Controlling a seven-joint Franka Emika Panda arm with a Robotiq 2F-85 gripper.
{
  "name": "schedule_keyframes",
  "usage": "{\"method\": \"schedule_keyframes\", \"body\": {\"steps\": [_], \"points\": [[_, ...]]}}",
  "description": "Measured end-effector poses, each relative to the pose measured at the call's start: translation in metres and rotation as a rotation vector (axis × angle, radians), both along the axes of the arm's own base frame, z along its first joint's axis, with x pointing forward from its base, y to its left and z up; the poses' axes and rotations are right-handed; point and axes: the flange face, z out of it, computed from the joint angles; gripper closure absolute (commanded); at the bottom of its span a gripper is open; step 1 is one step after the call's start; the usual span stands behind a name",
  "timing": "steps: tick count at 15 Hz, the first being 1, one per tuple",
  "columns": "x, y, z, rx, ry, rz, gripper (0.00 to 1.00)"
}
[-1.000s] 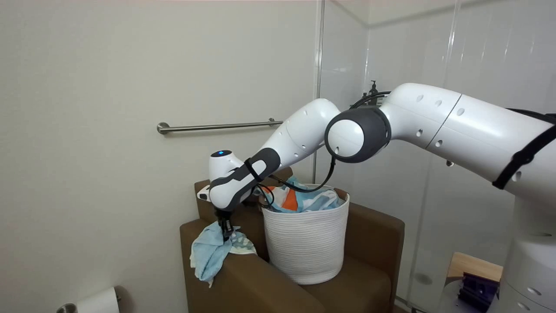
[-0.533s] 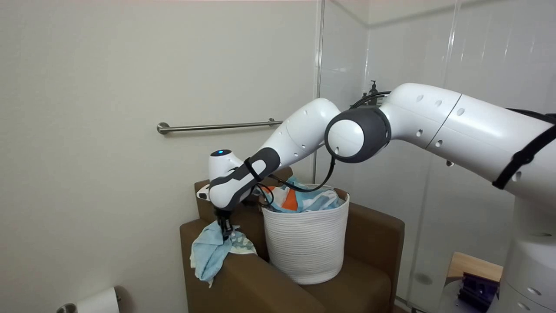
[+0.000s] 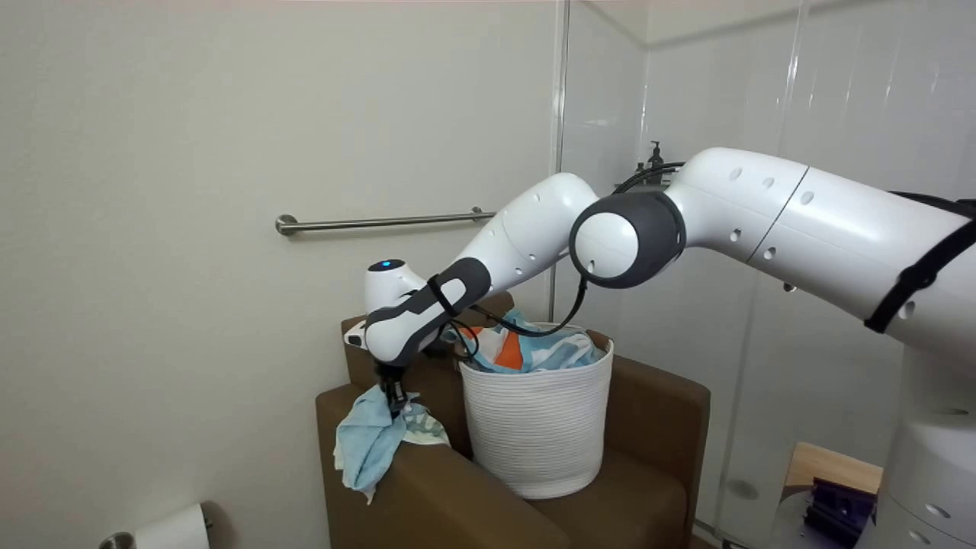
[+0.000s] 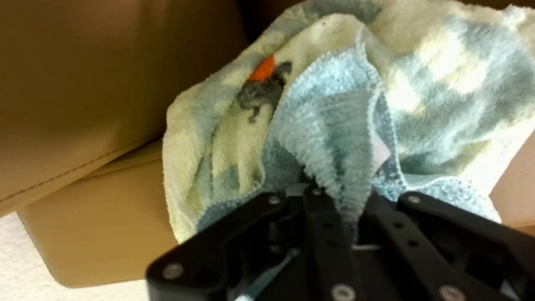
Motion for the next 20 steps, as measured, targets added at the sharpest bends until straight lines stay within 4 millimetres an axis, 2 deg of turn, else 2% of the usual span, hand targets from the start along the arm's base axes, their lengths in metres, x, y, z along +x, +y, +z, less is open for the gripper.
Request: {"method": "schedule_keyframes", "body": {"steps": [8, 19, 20], "points": [[0.006, 0.004, 0.021, 0.004, -0.031, 0.004, 0.96], [0.007, 0.004, 0.022, 0.002, -0.032, 0.004, 0.95], [0.006, 0.004, 0.022, 0.002, -0.031, 0.004, 0.68]]}}
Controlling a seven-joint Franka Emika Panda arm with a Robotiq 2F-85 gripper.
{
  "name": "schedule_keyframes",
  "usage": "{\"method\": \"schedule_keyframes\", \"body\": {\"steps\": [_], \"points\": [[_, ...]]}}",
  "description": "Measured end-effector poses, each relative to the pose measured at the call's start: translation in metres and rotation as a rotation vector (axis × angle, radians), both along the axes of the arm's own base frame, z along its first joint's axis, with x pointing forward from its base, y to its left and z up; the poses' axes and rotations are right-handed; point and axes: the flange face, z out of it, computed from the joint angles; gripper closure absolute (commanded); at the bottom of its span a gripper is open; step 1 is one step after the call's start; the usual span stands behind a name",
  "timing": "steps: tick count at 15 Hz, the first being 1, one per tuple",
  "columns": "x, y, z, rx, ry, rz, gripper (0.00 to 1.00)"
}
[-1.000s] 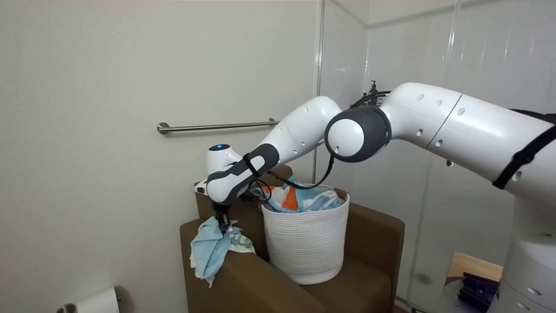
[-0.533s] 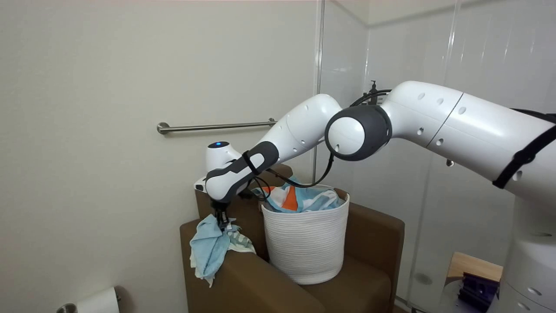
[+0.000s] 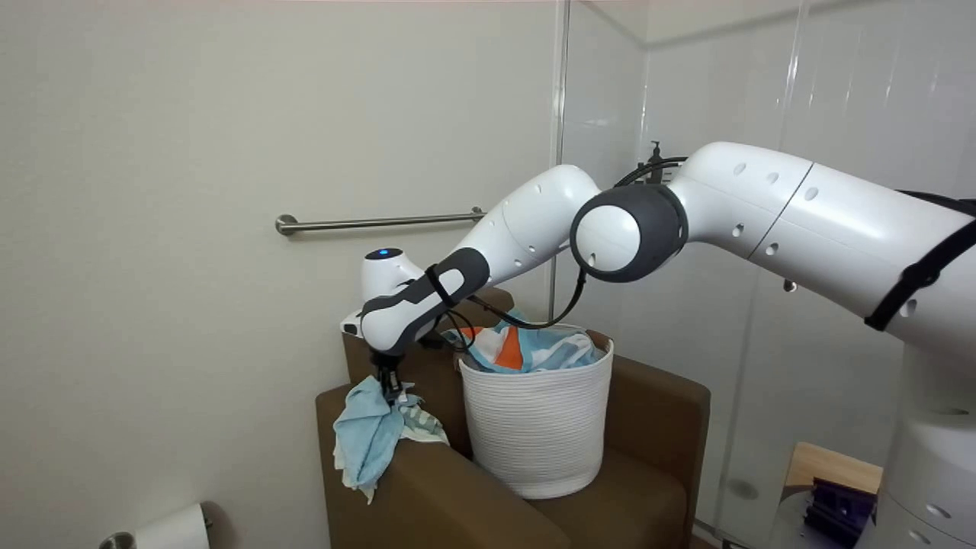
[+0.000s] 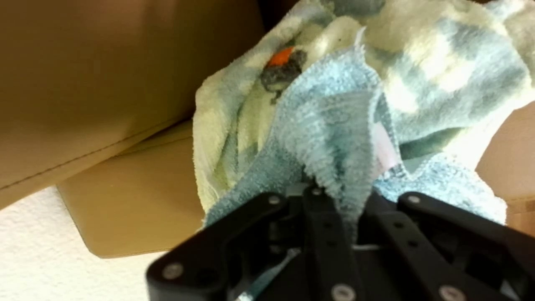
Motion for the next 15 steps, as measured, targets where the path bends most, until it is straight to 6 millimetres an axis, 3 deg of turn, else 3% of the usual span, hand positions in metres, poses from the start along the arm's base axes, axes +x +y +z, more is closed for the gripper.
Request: {"method": "schedule_keyframes", "body": {"steps": [3, 12, 15], "points": [[-0.0008, -0.0012, -0.0004, -0.006, 0.019, -0.004, 0.61], [0.0025, -0.0031, 0.0063, -0.015, 0.038, -0.014, 0.03], [0.0032, -0.0005, 0.0085, -0.015, 0.034, -0.010, 0.00]]}}
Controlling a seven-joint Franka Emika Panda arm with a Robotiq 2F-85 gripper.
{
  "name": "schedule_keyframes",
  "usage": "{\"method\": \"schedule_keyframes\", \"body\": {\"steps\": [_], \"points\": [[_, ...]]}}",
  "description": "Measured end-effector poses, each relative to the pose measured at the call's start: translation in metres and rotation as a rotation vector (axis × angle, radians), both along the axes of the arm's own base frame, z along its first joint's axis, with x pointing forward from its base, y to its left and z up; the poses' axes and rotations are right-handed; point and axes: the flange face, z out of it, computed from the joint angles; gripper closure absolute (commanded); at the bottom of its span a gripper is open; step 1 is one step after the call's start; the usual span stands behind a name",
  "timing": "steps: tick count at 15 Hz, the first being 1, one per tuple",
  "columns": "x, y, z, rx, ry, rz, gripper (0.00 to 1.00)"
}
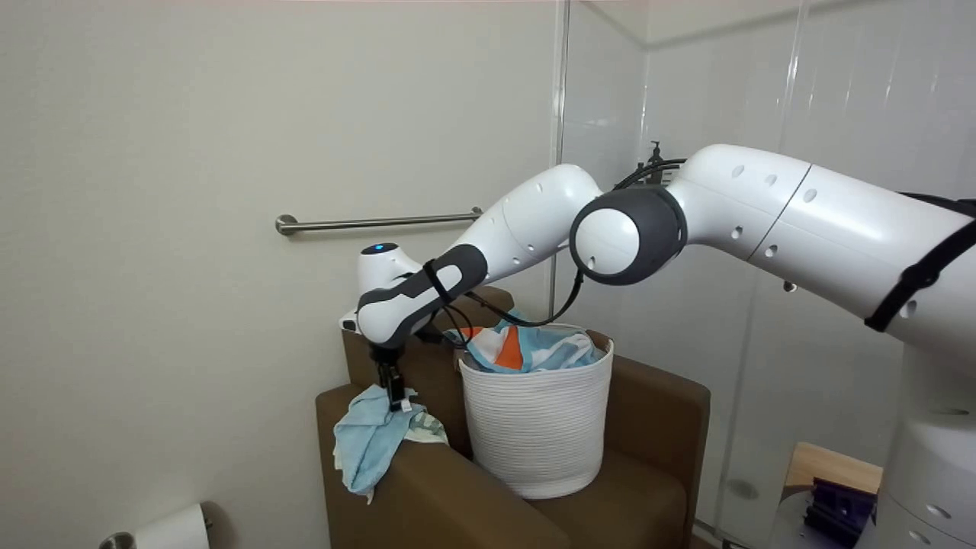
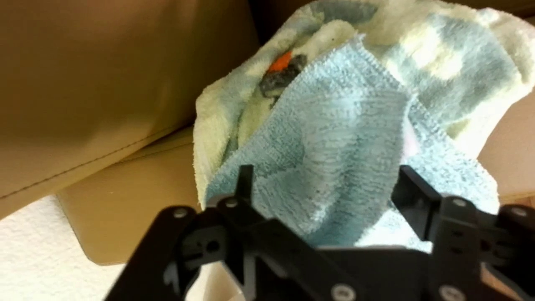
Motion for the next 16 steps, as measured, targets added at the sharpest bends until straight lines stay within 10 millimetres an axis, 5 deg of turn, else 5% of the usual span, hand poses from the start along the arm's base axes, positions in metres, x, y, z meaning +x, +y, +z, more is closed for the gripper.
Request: {"method": "schedule_keyframes", "body": {"steps": [8, 10, 16], "points": [[-0.007, 0.043, 0.000, -0.022, -0.004, 0.069, 0.00], [-0.009, 0.051, -0.002, -0.030, -0.003, 0.084, 0.26], [-0.008, 0.045, -0.003, -0.051, -0.005, 0.082, 0.66]]}}
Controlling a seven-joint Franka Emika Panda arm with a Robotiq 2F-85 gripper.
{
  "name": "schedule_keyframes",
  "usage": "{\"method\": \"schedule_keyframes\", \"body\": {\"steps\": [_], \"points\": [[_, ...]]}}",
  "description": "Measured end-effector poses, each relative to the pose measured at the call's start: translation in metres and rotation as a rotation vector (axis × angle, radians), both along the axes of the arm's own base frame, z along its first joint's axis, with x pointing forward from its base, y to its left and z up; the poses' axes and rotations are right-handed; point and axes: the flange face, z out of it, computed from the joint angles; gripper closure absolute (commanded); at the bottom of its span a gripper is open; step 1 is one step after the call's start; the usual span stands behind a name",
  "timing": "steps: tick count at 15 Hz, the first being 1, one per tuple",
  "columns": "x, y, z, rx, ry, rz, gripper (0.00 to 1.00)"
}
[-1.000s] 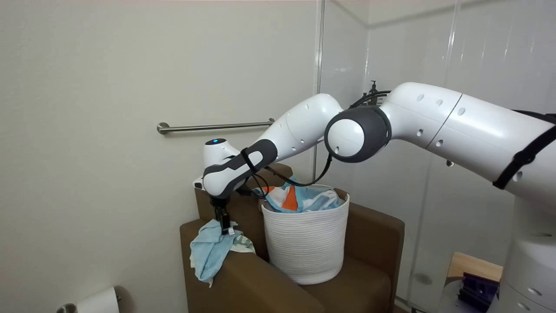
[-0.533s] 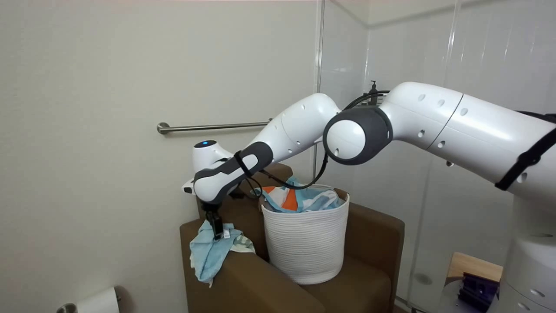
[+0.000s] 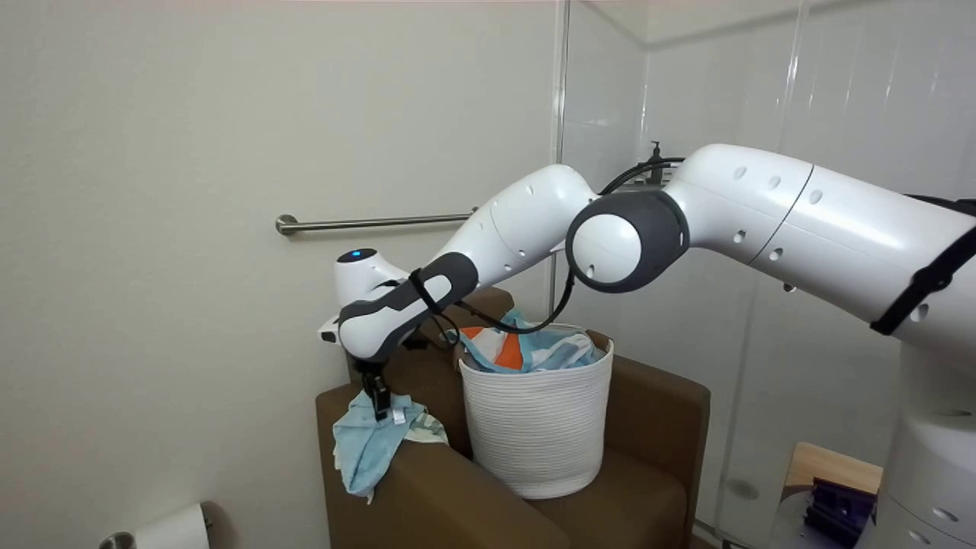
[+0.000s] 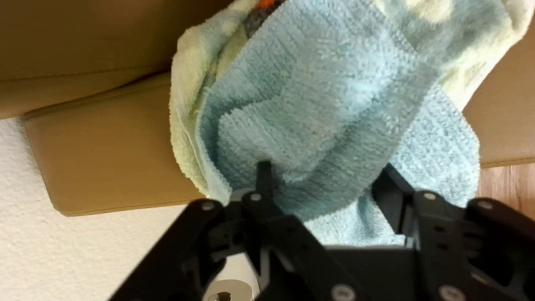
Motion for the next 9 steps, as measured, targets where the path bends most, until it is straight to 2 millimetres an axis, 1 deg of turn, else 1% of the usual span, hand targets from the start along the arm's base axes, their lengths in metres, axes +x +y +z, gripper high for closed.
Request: {"method": "schedule_keyframes", "body": {"steps": [5, 9], "points": [[0.0014, -0.0075, 0.0001, -0.015, -0.003, -0.006, 0.98], [0.0015, -0.0096, -0.0009, -0.018, -0.002, -0.008, 1.00]]}}
